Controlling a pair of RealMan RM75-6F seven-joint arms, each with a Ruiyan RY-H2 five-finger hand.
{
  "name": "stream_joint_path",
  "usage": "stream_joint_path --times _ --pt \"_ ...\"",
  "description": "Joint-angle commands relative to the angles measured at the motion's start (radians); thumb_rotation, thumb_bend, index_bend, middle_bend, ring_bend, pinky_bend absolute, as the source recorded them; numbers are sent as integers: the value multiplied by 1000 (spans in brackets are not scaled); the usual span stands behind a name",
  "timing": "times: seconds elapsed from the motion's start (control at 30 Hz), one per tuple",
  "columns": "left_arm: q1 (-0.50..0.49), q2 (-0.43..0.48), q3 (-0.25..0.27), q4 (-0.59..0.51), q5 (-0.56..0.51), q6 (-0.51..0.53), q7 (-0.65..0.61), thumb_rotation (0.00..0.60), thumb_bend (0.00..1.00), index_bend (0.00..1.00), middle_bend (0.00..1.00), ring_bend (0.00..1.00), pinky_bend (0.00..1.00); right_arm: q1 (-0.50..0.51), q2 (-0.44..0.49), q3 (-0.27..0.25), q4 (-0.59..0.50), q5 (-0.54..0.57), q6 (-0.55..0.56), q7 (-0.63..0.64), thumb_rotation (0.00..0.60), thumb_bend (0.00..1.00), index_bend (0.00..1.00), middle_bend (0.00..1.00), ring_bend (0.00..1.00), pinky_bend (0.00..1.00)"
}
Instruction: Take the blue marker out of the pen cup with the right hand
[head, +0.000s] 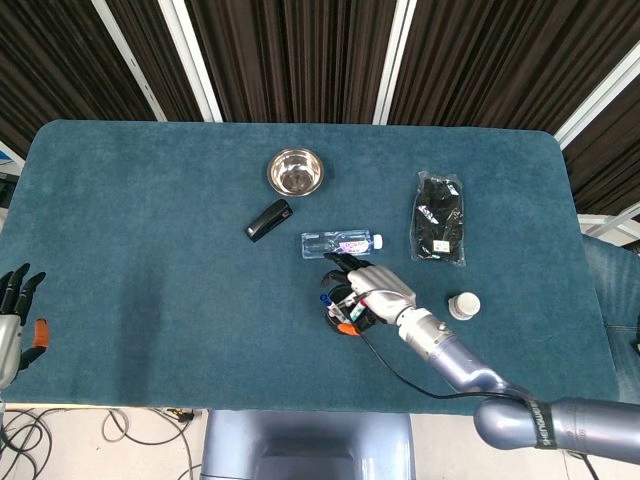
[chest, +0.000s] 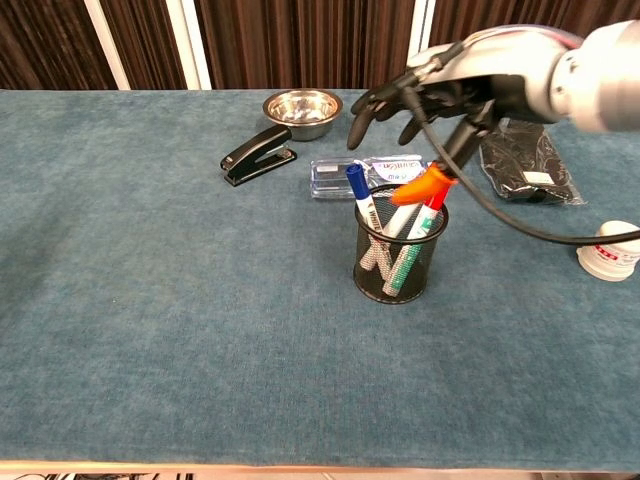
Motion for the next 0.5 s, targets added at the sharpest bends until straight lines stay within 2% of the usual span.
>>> stream_joint_path --times 0.03,0.2,0.5 --pt "-2 0 0 0 -2 -4 1 600 587 102 0 0 0 49 -57 -13 14 98 50 -72 600 341 337 0 0 157" --pt "-2 2 -1 -3 -2 -4 -3 600 587 102 0 0 0 78 -90 -26 38 172 70 -111 600 357 360 0 0 157" --pt "-4 4 -1 -6 -5 -8 -4 600 588 103 0 0 0 95 -126 -43 64 217 89 -131 600 278 413 0 0 157"
